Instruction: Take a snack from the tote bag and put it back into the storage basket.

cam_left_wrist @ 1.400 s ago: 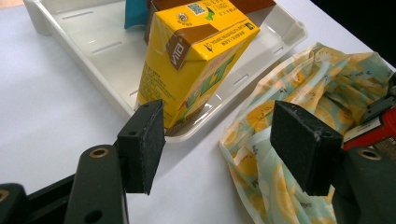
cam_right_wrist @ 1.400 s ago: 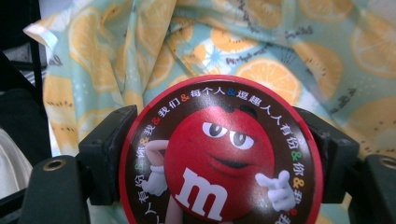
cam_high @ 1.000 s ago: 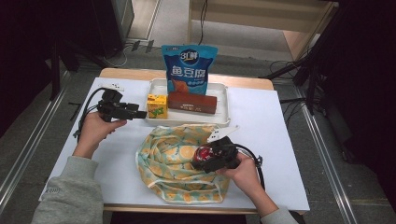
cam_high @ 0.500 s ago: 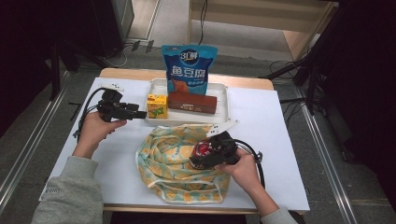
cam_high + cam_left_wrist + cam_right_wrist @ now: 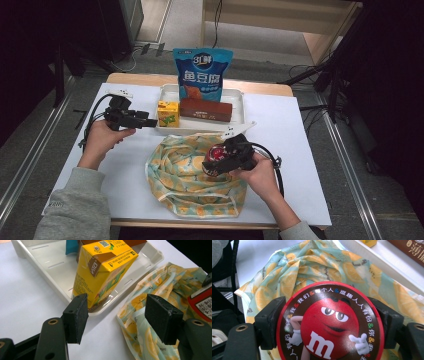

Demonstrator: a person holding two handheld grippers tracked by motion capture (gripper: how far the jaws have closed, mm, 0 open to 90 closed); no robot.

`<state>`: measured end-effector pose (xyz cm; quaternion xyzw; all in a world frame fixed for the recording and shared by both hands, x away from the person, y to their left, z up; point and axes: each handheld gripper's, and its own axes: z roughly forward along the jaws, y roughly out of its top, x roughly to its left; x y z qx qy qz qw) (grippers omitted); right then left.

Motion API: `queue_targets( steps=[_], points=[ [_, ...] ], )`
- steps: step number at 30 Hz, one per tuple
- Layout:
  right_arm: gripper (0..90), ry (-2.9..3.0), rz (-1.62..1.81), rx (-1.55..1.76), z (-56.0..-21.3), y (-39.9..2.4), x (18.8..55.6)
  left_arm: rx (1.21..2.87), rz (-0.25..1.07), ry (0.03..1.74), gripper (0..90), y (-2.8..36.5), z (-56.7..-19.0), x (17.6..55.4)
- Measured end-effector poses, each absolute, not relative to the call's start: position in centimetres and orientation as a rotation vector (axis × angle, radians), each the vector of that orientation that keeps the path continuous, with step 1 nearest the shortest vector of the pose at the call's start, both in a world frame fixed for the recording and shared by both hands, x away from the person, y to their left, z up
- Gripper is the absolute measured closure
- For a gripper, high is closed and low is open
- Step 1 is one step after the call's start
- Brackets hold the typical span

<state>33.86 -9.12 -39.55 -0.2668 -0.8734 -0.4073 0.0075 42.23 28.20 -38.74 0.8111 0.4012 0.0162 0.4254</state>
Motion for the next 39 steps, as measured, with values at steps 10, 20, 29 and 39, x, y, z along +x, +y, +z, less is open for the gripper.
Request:
queue_targets(
  steps=[10,20,29,39],
  points=[
    [23.3,-2.727,-1.271,-0.848,-39.0,-8.6,34.7,2.03,0.04,1.002,35.9,28.1,-38.7,42.2],
    [23.4,-2.741,-1.271,-0.844,-38.3,-7.9,35.5,2.042,0.035,0.994,35.9,27.8,-38.8,42.2],
    [23.5,-2.749,-1.274,-0.858,-37.4,-7.7,36.4,2.04,0.032,0.997,35.9,27.8,-38.9,42.2],
    [23.5,-2.764,-1.271,-0.884,-36.8,-7.6,37.6,2.036,0.029,0.992,35.9,27.8,-38.8,42.2]
  ],
)
